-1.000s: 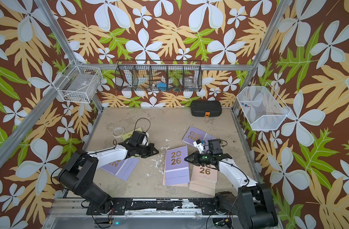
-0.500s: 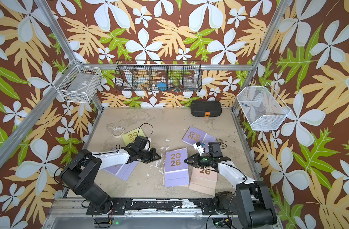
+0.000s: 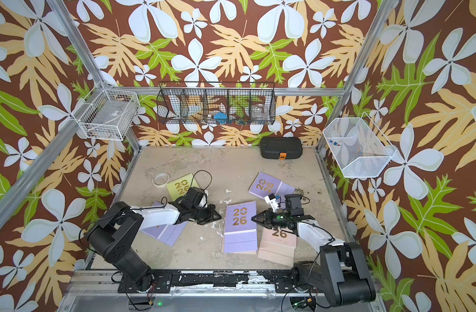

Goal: Stack the calendars
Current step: Place the calendar at the calendar.

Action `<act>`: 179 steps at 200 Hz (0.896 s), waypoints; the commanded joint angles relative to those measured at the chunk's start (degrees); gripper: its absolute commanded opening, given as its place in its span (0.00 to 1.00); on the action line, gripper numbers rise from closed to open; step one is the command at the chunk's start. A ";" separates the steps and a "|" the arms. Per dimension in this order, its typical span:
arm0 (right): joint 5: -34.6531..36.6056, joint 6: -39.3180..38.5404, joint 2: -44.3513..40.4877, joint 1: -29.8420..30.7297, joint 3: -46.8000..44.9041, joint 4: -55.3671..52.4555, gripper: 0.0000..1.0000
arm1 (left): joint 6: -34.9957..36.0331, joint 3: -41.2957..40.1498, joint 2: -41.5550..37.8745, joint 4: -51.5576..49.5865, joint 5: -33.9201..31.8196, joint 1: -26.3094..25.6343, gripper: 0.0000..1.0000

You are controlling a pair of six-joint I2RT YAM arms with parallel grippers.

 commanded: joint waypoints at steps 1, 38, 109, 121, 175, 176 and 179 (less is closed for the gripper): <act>-2.50 0.80 0.55 0.04 -0.03 2.87 0.00 | -0.14 0.24 0.31 0.83 0.30 -0.26 0.00; -1.63 -0.12 1.57 0.01 0.10 2.15 0.00 | -0.48 0.63 1.02 1.03 0.38 -0.60 0.00; 0.10 -1.45 4.64 0.02 0.32 1.67 0.00 | -0.50 1.24 1.72 1.05 0.56 -0.78 0.00; 0.66 -1.83 5.17 -0.05 0.39 1.46 0.01 | -0.50 1.33 1.90 1.05 0.65 -0.78 0.00; 3.36 -2.63 7.28 -0.09 0.49 0.84 0.05 | -0.49 1.86 2.52 0.93 1.00 -0.87 0.00; 3.43 -2.63 7.31 -0.09 0.45 0.84 0.06 | -0.49 1.86 2.52 0.90 1.04 -0.87 0.00; 3.56 -2.61 7.38 -0.17 0.45 0.84 0.06 | -0.49 1.86 2.59 0.88 1.00 -0.87 0.00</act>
